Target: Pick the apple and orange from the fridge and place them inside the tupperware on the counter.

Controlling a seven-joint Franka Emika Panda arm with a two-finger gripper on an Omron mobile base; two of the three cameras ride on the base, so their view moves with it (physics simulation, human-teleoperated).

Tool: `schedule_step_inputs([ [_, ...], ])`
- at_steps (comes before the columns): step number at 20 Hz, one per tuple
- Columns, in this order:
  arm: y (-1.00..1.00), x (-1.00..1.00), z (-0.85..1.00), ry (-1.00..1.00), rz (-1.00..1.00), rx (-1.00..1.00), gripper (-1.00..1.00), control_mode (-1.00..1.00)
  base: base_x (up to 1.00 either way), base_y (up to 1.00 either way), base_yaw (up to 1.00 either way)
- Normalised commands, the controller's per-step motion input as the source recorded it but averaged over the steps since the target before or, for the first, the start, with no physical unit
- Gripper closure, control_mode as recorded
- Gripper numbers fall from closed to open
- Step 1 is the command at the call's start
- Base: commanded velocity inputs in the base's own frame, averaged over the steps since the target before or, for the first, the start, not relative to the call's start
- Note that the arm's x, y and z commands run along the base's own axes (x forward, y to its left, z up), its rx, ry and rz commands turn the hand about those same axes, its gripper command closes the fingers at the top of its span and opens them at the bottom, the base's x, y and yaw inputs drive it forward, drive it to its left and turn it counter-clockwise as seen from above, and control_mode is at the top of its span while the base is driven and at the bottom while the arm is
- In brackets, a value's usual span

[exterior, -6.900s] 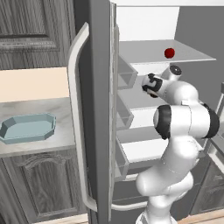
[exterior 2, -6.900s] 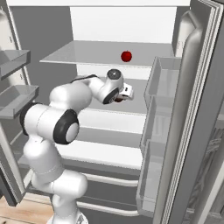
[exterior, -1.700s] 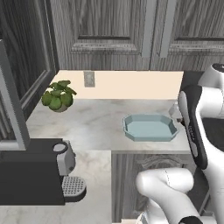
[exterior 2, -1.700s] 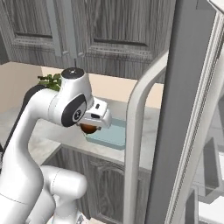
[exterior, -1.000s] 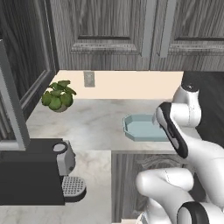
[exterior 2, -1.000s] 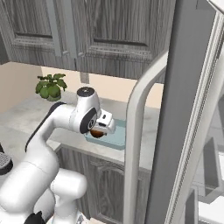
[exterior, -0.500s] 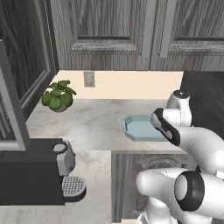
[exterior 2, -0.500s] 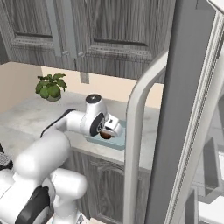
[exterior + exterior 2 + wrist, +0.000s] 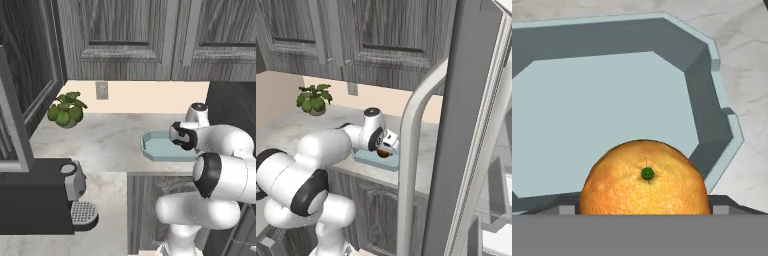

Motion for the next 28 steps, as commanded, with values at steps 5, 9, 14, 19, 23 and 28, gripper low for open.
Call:
schedule_step_inputs([
  [5, 0.00, 0.33, -0.32, 0.03, 0.00, 0.00, 1.00, -1.00, 0.00, 0.00, 0.00],
  [9, 0.00, 0.23, -0.41, 0.00, 0.00, 0.00, 1.00, -1.00, 0.00, 0.00, 0.00],
  [14, 0.00, 0.16, -0.34, 0.00, 0.00, 0.00, -1.00, -1.00, 0.00, 0.00, 0.00],
  [19, 0.00, 0.07, -0.10, 0.00, 0.00, 0.00, -1.00, -1.00, 0.00, 0.00, 0.00],
  [23, 0.00, 0.00, 0.04, -0.02, 0.00, 0.00, -1.00, -1.00, 0.00, 0.00, 0.00],
  [28, 0.00, -0.16, 0.35, -0.06, 0.00, 0.00, -1.00, -1.00, 0.00, 0.00, 0.00],
])
